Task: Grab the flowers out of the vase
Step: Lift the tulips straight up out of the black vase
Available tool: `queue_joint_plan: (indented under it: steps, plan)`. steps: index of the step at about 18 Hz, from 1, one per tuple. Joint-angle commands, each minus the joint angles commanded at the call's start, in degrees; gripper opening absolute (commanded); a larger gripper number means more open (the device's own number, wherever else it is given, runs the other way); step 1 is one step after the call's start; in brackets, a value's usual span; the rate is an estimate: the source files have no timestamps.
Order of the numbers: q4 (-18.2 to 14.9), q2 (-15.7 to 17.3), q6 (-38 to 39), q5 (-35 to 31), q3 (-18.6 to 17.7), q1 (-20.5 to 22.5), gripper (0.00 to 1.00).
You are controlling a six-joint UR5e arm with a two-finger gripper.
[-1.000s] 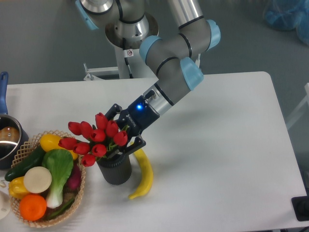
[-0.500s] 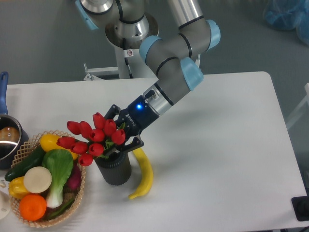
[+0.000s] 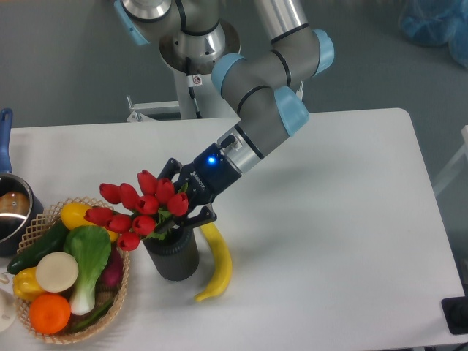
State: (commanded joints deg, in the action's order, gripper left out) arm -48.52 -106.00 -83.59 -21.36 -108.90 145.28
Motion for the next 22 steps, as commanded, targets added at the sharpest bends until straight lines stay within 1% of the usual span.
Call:
queue_joint_plan:
  steps: [8,12,16,19,22]
  plan:
    - [0.0,0.79,3.96,0.18,0.7,0.27,0.48]
    - [0.0,1.32,5.1,5.35,1.58,0.79,0.48]
    - [0.0,1.76,7.64,6.24,3.6,0.79,0.48]
    - [0.0,1.76,8.18,6.5,3.78,0.79,0.47]
    - [-0.09,2.28,8.44,9.13,4.04,0.88,0.47]
